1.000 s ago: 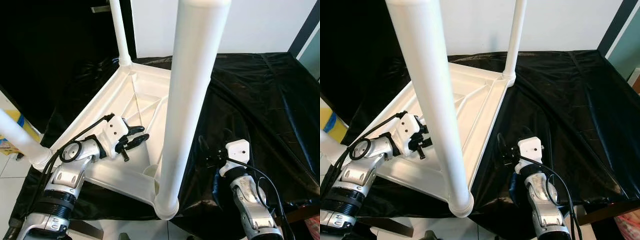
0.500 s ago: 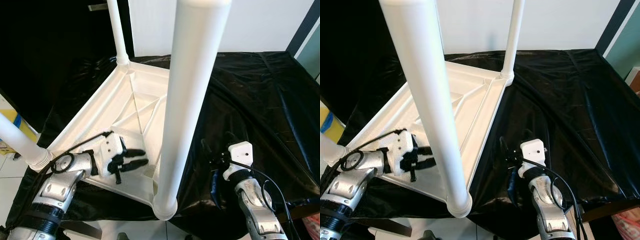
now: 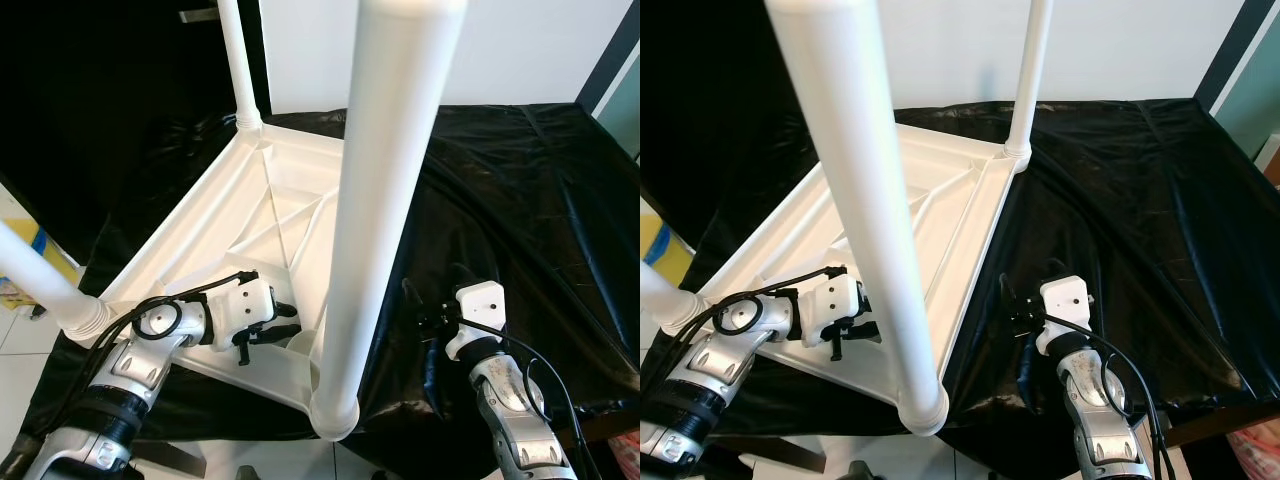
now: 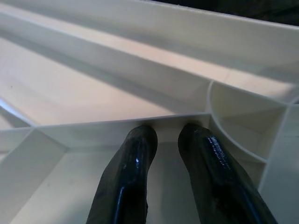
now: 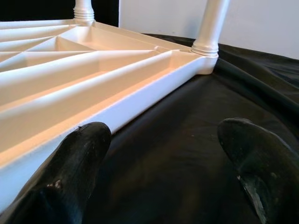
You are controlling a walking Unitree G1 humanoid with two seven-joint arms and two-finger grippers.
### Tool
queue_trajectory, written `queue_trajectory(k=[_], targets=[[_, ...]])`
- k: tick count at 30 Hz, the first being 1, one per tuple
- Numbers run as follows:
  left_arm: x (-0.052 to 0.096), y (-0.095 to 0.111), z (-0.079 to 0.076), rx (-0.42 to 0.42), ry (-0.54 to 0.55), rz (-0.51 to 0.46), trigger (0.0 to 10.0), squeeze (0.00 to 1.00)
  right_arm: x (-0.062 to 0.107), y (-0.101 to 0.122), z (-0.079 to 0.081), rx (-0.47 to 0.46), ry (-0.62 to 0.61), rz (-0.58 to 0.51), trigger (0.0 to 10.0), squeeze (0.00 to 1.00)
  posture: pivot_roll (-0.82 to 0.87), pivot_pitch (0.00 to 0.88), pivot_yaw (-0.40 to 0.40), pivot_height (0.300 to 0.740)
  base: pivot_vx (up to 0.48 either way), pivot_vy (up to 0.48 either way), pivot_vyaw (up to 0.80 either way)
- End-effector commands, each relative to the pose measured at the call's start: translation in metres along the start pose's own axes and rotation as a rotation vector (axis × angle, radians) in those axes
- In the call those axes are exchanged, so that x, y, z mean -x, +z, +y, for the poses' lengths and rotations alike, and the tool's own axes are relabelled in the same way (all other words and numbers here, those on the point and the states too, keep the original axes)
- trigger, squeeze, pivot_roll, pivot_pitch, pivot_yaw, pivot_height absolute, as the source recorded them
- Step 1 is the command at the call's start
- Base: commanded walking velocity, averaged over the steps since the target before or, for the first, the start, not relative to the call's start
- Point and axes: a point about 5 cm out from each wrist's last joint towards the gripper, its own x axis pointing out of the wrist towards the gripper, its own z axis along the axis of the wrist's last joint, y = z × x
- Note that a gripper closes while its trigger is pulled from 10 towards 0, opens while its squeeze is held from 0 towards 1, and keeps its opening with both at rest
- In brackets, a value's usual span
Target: Building children table
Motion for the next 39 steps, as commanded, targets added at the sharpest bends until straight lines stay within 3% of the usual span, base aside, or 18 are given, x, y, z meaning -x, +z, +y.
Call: queue_trajectory(k=[1, 4, 7, 11, 12, 14, 18, 20, 21, 24, 31, 32, 33, 34, 36, 37, 39], targets=[[-0.011, -0.011, -0.001, 0.042, 0.178, 0.053, 10.0, 0.00, 0.001, 0.000, 0.000, -0.002, -0.003, 0.009, 10.0, 0.00, -0.10, 0.070, -0.006, 0.740, 0.000, 0.000, 0.00], [-0.027, -0.009, 0.004, 0.045, 0.249, 0.048, 10.0, 0.00, 0.000, 0.000, 0.001, -0.004, -0.009, 0.011, 10.0, 0.00, -0.11, 0.071, -0.001, 0.740, 0.000, 0.000, 0.00], [-0.036, -0.003, 0.017, 0.131, 0.379, 0.025, 10.0, 0.00, 0.000, 0.000, 0.002, -0.004, -0.012, 0.013, 10.0, 0.00, -0.11, 0.066, 0.003, 0.740, 0.000, 0.000, 0.00], [-0.039, 0.001, 0.027, 0.194, 0.465, 0.013, 10.0, 0.00, 0.000, 0.000, 0.003, -0.004, -0.013, 0.016, 10.0, 0.00, -0.11, 0.064, 0.006, 0.740, 0.000, 0.000, 0.00], [-0.039, 0.007, 0.038, 0.232, 0.573, -0.009, 10.0, 0.00, -0.001, -0.001, 0.004, -0.005, -0.014, 0.017, 10.0, 0.00, -0.11, 0.062, 0.008, 0.740, 0.000, 0.000, 0.00], [-0.036, 0.010, 0.043, 0.260, 0.593, -0.031, 10.0, 0.00, -0.001, -0.001, 0.004, -0.005, -0.013, 0.017, 10.0, 0.00, -0.11, 0.058, 0.009, 0.740, 0.000, 0.000, 0.00], [-0.030, 0.012, 0.047, 0.278, 0.596, -0.060, 10.0, 0.00, -0.001, -0.001, 0.005, -0.005, -0.013, 0.018, 10.0, 0.00, -0.11, 0.055, 0.013, 0.740, 0.000, 0.000, 0.00], [-0.016, 0.014, 0.050, 0.261, 0.560, -0.116, 10.0, 0.00, 0.000, -0.002, 0.005, -0.003, -0.015, 0.020, 10.0, 0.00, -0.11, 0.052, 0.014, 0.740, 0.000, 0.000, 0.00], [-0.016, 0.014, 0.050, 0.261, 0.560, -0.116, 10.0, 0.00, 0.000, -0.002, 0.005, -0.003, -0.015, 0.020, 10.0, 0.00, -0.11, 0.052, 0.014, 0.740, 0.000, 0.000, 0.00], [0.010, 0.017, 0.047, 0.201, 0.416, -0.213, 10.0, 0.00, 0.000, -0.003, 0.004, 0.001, -0.014, 0.025, 10.0, 0.00, -0.10, 0.047, 0.010, 0.740, 0.000, 0.000, 0.00], [0.027, 0.019, 0.033, 0.182, 0.243, -0.251, 10.0, 0.00, -0.001, -0.004, 0.004, 0.007, -0.004, 0.027, 10.0, 0.00, -0.10, 0.040, 0.005, 0.740, 0.000, 0.000, 0.00], [0.032, 0.016, 0.029, 0.176, 0.225, -0.212, 10.0, 0.15, -0.001, -0.004, 0.003, 0.010, -0.001, 0.027, 10.0, 0.00, -0.10, 0.039, 0.005, 0.740, 0.000, 0.000, 0.00], [0.032, 0.016, 0.029, 0.176, 0.225, -0.212, 10.0, 0.15, -0.001, -0.004, 0.003, 0.010, -0.001, 0.027, 10.0, 0.00, -0.10, 0.039, 0.005, 0.740, 0.000, 0.000, 0.00], [0.033, 0.012, 0.029, 0.169, 0.231, -0.166, 10.0, 1.00, -0.001, -0.004, 0.003, 0.014, -0.001, 0.027, 10.0, 0.00, -0.10, 0.037, 0.004, 0.740, 0.000, 0.000, 0.00], [0.034, 0.009, 0.028, 0.164, 0.237, -0.137, 10.0, 1.00, -0.001, -0.004, 0.002, 0.016, -0.001, 0.027, 10.0, 0.00, -0.10, 0.037, 0.004, 0.740, 0.000, 0.000, 0.00], [0.037, 0.012, 0.013, 0.144, 0.134, -0.141, 10.0, 1.00, -0.001, -0.004, 0.002, 0.021, -0.001, 0.029, 10.0, 0.00, -0.09, 0.036, 0.002, 0.740, 0.000, 0.000, 0.00], [0.039, 0.015, 0.004, 0.140, 0.078, -0.159, 10.0, 1.00, 0.000, -0.004, 0.001, 0.022, -0.001, 0.030, 10.0, 0.00, -0.09, 0.038, -0.001, 0.740, 0.000, 0.000, 0.00]])
